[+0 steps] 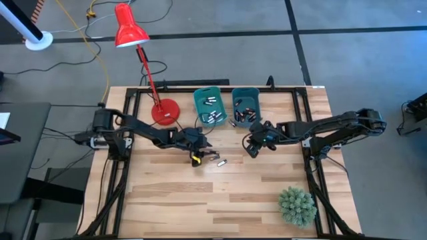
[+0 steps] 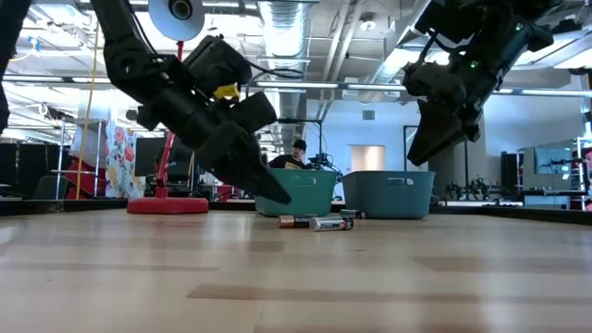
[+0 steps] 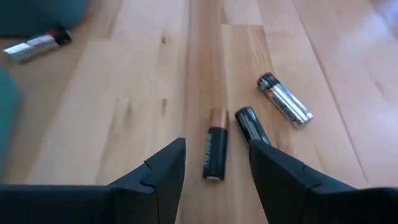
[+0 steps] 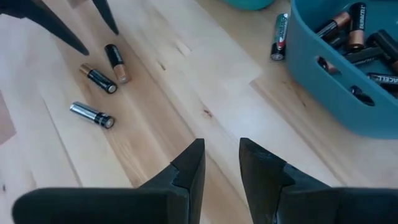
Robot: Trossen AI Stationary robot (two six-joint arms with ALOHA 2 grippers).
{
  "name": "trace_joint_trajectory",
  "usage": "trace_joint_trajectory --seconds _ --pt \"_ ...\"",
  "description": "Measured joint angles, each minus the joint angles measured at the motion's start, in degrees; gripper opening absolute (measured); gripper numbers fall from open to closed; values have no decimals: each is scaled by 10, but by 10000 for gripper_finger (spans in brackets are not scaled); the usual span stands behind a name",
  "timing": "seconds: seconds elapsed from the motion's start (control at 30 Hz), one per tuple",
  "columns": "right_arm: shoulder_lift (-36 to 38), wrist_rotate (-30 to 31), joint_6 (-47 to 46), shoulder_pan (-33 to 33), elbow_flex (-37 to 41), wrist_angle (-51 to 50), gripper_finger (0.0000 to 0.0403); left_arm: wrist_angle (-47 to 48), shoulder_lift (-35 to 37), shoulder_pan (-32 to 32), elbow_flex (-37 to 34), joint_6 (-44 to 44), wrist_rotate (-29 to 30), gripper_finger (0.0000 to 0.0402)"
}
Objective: Sort batteries
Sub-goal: Put the black battery into the blue bin
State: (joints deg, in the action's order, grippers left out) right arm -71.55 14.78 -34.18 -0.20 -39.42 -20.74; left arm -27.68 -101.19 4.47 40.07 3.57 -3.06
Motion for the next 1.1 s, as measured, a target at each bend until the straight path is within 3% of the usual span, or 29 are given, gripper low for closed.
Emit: trace_joint_trajectory --seconds 0.17,0.37,0.5,1.1 --pt "0 0 19 9 0 2 118 -18 -22 0 0 -16 -16 171" --pt "0 -56 186 32 0 6 118 -32 -39 1 0 -17 -17 171" --pt "0 -59 248 49 0 8 118 -32 -39 2 0 -12 -17 171" --pt "0 -60 222 59 0 7 118 -11 -42 13 0 0 -27 127"
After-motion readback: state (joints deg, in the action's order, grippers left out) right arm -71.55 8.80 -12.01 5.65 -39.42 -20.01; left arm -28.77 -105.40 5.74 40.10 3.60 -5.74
